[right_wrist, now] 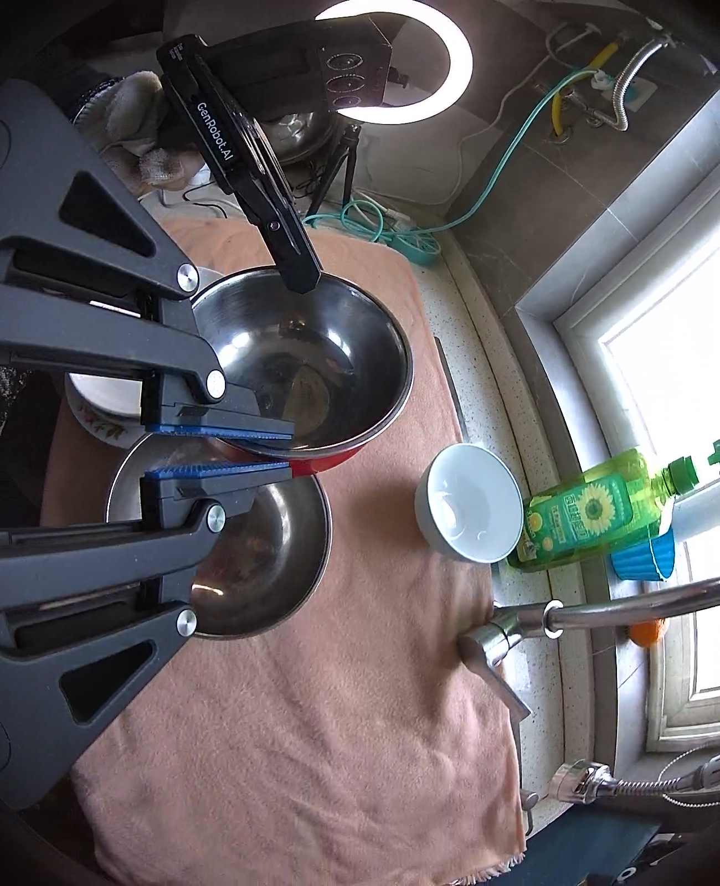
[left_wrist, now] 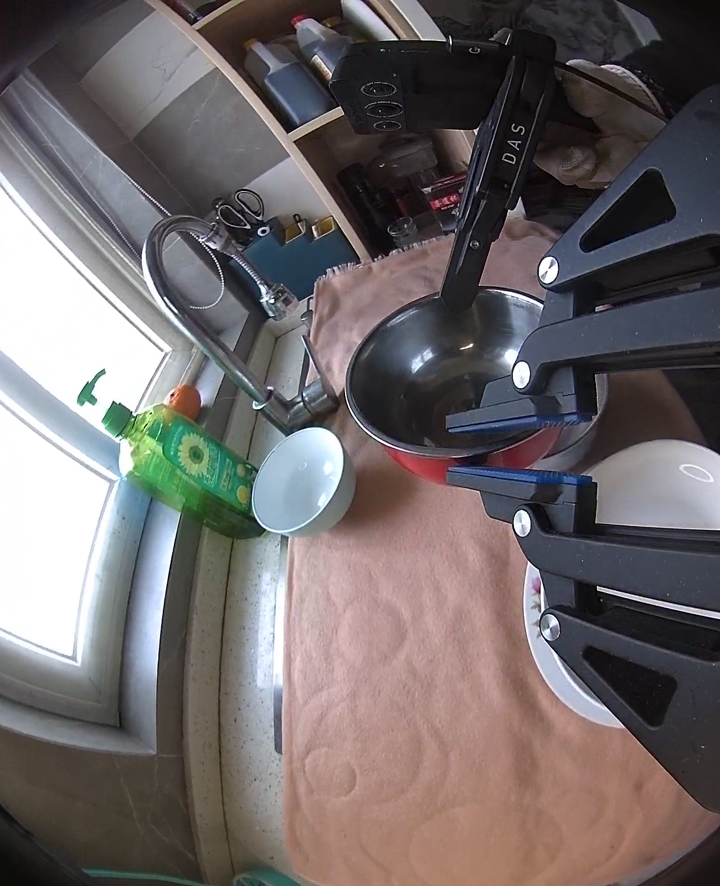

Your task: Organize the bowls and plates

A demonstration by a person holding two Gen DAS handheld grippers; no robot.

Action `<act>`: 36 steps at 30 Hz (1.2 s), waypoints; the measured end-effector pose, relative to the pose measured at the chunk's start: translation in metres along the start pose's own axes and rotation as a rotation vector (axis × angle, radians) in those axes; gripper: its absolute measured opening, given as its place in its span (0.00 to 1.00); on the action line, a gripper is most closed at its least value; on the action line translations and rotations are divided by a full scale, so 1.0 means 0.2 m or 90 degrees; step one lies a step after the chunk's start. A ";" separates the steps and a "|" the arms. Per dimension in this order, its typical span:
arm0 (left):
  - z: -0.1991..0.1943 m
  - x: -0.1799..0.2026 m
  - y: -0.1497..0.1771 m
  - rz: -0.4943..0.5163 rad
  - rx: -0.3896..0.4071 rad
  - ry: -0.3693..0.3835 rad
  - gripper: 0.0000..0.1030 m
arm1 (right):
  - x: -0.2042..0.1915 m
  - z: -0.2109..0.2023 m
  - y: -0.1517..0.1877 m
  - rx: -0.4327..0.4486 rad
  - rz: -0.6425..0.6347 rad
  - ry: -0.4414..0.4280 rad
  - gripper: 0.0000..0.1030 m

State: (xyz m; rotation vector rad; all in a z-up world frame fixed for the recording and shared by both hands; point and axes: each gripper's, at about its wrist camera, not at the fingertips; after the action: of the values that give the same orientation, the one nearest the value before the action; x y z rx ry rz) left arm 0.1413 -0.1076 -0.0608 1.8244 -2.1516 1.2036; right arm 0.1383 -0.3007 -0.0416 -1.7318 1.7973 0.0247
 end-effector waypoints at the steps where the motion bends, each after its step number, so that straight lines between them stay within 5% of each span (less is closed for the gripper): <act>1: 0.02 0.02 0.01 0.005 -0.007 0.002 0.10 | 0.03 -0.01 0.02 0.000 0.004 0.005 0.07; 13: 0.26 0.14 0.15 0.030 -0.084 -0.010 0.10 | 0.29 0.07 0.18 -0.043 0.036 0.052 0.07; 36: 0.43 0.13 0.23 0.058 -0.138 -0.063 0.10 | 0.34 0.24 0.20 -0.086 -0.006 0.101 0.08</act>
State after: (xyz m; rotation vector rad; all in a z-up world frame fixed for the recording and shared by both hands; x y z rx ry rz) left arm 0.1283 -0.1804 -0.1292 1.7456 -2.3363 0.8713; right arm 0.1268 -0.3343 -0.1269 -1.8829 1.9407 0.0061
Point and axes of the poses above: each gripper's, at about its wrist camera, not at the fingertips, and z roughly the way its jaws point, x to its right, y to its underside, and after that the axes turned 4 degrees about x, right-handed
